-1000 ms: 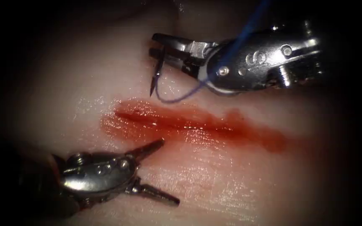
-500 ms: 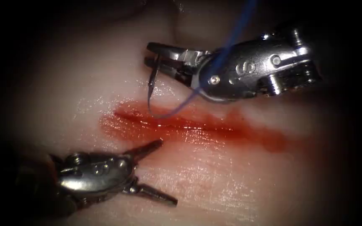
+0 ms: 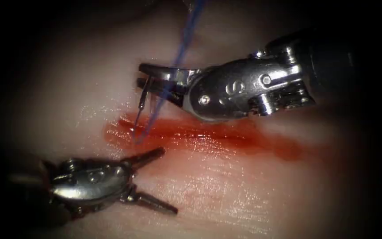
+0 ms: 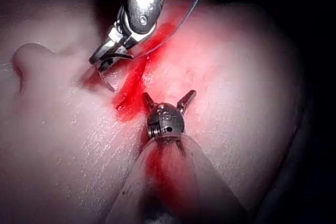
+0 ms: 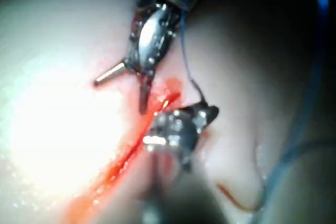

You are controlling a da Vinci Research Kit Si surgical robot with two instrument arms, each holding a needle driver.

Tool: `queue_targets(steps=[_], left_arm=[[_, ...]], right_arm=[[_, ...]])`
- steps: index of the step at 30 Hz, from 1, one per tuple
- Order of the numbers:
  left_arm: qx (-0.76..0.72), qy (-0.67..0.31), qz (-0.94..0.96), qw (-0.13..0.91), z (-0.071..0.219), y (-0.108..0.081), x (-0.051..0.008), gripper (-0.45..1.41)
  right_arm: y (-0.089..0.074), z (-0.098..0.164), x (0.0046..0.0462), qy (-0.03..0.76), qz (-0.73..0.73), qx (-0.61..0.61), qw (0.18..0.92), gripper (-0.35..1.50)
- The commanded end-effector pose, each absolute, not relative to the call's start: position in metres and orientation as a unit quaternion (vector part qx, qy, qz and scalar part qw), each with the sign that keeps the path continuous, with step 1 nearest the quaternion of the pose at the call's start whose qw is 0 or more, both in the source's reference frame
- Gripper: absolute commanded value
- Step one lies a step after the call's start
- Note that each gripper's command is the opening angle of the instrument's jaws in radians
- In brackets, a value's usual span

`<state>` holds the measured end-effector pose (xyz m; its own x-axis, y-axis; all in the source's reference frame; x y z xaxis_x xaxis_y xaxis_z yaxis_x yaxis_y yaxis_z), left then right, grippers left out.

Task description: Wound Closure

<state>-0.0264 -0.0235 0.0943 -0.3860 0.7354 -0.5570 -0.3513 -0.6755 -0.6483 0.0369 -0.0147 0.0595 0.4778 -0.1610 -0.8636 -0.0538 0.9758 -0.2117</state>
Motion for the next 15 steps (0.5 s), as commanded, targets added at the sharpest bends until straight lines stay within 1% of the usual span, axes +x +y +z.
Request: queue_targets(steps=[1,9,15], left_arm=[[-0.438,-0.221,0.802,0.340,0.0949,-0.0244,-0.0268,0.94],[-0.432,-0.220,0.807,0.338,0.0955,-0.0245,-0.0265,0.94],[-0.428,-0.220,0.808,0.340,0.0956,-0.0246,-0.0261,0.93]], right_arm=[[-0.0153,0.0602,0.0375,0.505,-0.023,-0.089,0.858,-0.35],[-0.0156,0.0616,0.0374,0.490,0.027,-0.035,0.870,-0.35],[-0.0162,0.0624,0.0374,0.484,0.027,-0.017,0.874,-0.35]])
